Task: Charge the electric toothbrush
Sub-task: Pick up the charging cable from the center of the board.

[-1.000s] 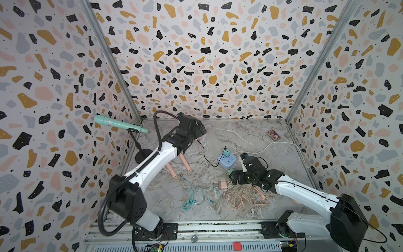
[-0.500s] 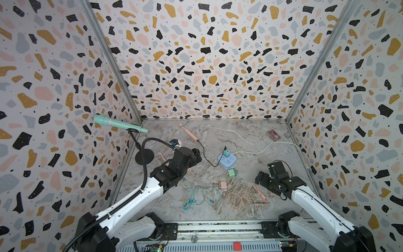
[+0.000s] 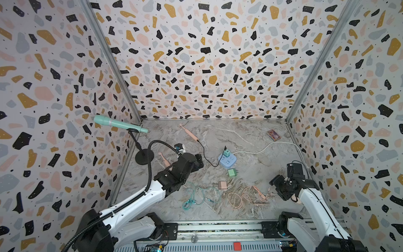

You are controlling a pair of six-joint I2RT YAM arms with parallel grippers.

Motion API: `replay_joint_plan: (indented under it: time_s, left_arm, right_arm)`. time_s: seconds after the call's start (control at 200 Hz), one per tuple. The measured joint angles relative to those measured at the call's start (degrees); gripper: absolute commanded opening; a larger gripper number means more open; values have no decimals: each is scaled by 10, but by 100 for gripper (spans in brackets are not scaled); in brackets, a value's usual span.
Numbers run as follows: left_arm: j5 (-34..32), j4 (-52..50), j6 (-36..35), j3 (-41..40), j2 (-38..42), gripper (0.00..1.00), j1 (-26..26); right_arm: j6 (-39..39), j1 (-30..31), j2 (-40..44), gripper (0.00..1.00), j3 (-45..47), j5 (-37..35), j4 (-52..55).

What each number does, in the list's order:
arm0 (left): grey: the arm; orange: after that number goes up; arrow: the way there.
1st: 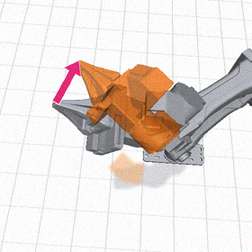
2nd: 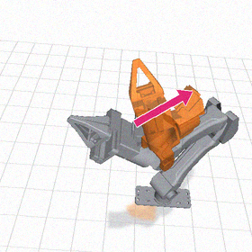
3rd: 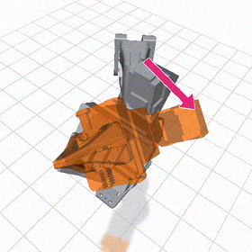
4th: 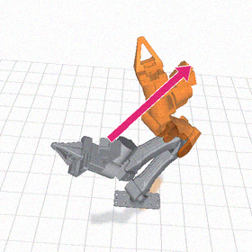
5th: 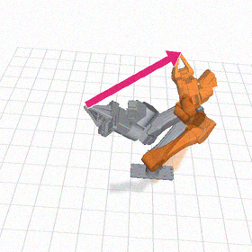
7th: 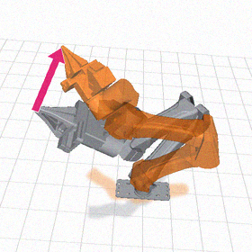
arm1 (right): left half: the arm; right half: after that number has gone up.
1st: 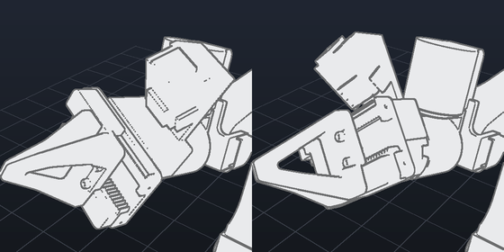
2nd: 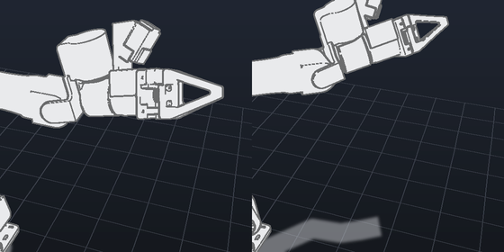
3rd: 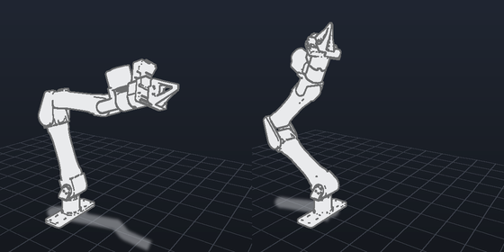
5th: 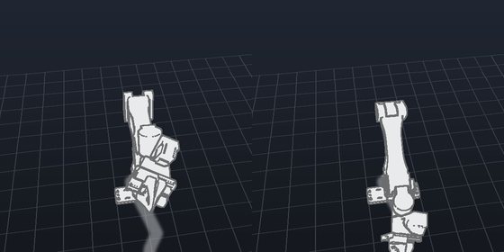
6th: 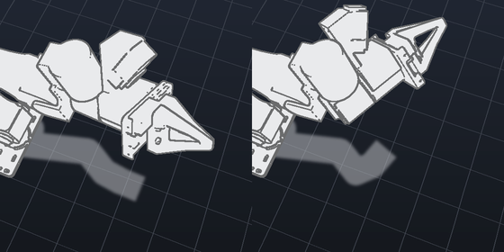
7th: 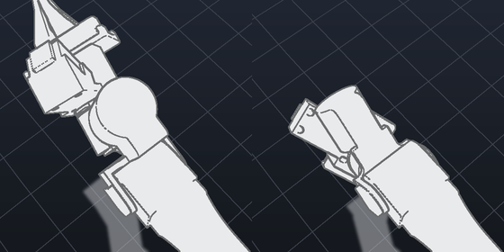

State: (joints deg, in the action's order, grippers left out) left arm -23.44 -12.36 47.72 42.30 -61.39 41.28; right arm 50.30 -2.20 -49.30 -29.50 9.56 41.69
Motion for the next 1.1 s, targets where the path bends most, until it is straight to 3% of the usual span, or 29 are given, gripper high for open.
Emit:
replay_joint_plan:
  time_s: [0.2,0.32,0.451,0.541,0.681,0.931,1.101]
  left_arm:
    - [-12,11,-13,-7,10,100,0]
    - [-15,14,-16,-7,12,100,0]
    - [-16,14,-15,-9,18,100,0]
    - [-18,13,-12,-15,33,100,0]
    - [-26,9,-3,-23,53,100,0]
    - [-32,3,1,-23,56,100,0]
    - [-35,3,1,-23,56,100,0]
  right_arm:
    - [44,268,15,69,-42,-60,-15]
    - [27,409,-76,69,-117,-96,-49]
    - [-19,515,-204,68,-188,-109,-103]
    - [-41,554,-245,66,-198,-100,-133]
    - [-21,584,-267,53,-188,-86,-165]
    - [62,654,-302,48,-113,-53,-212]
    - [78,664,-336,42,-110,-44,-229]
